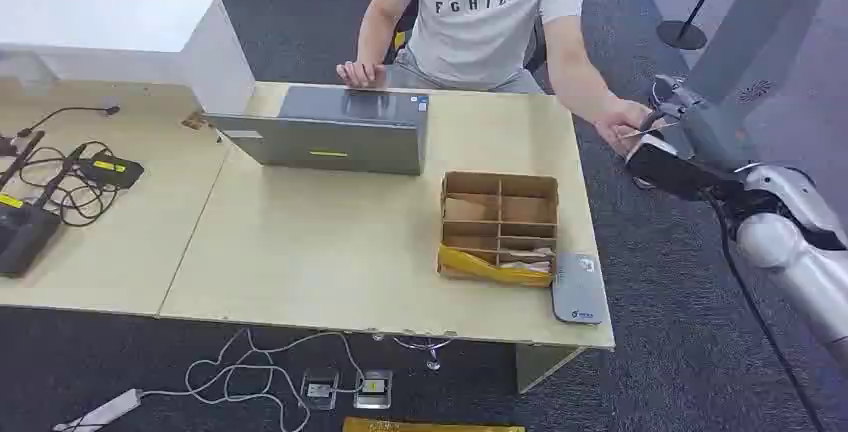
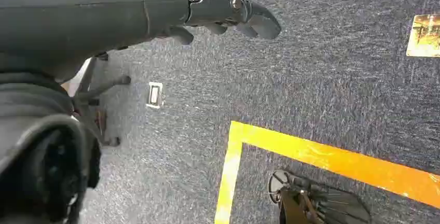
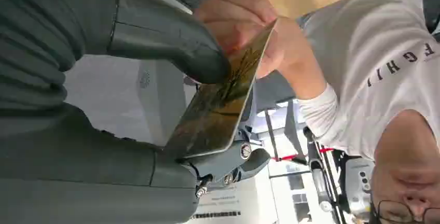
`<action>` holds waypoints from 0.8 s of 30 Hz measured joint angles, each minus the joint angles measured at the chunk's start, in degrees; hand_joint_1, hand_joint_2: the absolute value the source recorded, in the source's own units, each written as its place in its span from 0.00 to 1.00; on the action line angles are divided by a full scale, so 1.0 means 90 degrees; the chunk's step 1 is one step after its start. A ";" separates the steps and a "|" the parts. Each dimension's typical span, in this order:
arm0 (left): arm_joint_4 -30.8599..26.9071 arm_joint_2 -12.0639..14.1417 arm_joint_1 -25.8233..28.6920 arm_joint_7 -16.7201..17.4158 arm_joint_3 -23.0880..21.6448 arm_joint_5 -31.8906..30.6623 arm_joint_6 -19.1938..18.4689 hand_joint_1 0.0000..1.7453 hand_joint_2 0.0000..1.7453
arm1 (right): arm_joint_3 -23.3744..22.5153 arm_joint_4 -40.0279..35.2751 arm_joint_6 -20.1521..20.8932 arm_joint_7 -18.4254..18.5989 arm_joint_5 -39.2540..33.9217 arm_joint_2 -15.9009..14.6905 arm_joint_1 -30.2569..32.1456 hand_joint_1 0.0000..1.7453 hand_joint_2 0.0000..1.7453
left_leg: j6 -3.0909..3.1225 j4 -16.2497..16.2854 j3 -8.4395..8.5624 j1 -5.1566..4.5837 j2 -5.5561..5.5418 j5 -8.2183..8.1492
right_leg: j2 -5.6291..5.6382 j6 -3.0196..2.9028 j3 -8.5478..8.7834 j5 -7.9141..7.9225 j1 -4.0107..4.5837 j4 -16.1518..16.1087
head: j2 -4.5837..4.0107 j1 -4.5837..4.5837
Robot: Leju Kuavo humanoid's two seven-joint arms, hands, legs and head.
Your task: Pass the card to the sensor for recognition and then transmit it.
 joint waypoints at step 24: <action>0.0000 0.0015 -0.0003 0.0000 0.0000 -0.0034 -0.0007 0.00 0.00 | 0.0019 -0.0289 -0.0340 -0.0012 0.0607 0.0112 0.1057 1.00 1.00 | 0.0000 0.0000 -0.0001 0.0001 0.0000 0.0000 | 0.0002 0.0000 0.0000 0.0000 0.0001 0.0000 | 0.0000 0.0000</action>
